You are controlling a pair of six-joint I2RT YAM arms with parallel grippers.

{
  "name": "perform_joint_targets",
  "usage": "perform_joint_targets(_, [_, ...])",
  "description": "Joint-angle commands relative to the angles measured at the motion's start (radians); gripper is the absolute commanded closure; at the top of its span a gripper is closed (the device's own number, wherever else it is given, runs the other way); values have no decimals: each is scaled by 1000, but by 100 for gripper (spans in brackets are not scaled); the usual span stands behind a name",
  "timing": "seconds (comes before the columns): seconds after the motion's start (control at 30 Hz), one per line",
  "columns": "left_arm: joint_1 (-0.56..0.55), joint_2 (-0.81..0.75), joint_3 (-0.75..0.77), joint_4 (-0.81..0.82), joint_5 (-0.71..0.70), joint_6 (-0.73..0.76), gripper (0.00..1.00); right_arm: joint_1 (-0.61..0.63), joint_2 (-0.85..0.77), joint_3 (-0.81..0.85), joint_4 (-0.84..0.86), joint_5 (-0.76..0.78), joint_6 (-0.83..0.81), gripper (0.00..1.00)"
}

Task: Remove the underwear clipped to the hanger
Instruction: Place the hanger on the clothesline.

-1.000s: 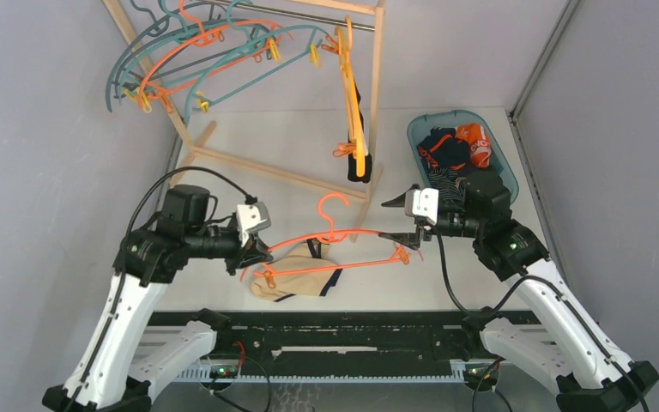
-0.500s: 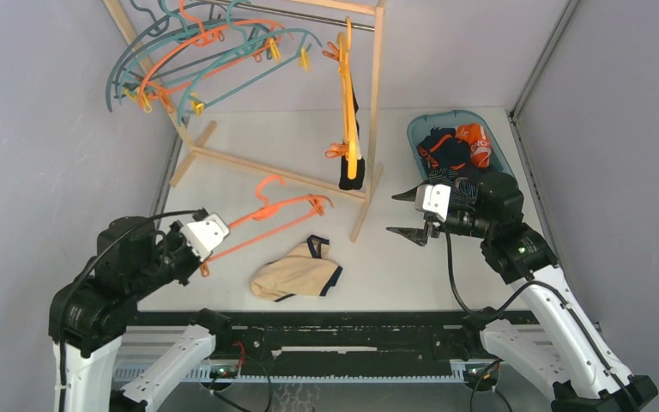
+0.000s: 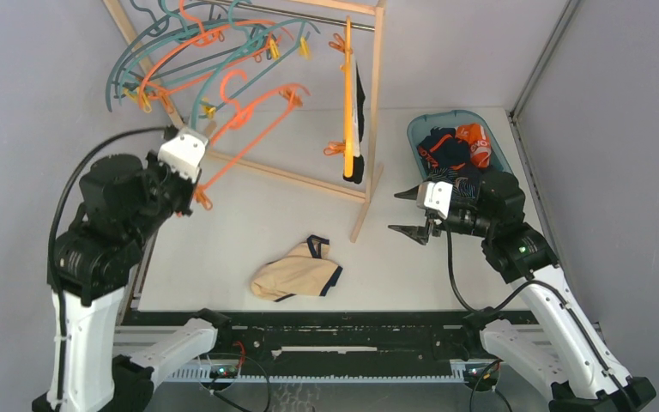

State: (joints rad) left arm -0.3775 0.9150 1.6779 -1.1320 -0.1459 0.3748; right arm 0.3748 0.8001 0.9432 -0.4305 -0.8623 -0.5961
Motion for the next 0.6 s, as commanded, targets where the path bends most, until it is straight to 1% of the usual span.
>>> perform_joint_targets(0.0, [-4, 100, 116, 168, -57, -65, 100, -15, 0, 3, 5, -10, 22, 38])
perform_joint_targets(0.13, [-4, 184, 201, 225, -39, -91, 100, -26, -4, -11, 22, -18, 30, 38])
perform_joint_targets(0.3, [-4, 269, 256, 307, -33, -118, 100, -32, -1, -13, 21, -23, 32, 38])
perform_joint_targets(0.4, [-4, 321, 283, 327, -25, -128, 100, -34, -3, -14, 17, -24, 29, 38])
perform_joint_targets(0.57, [-4, 346, 239, 393, -10, -132, 100, -39, -13, -24, 24, -24, 25, 38])
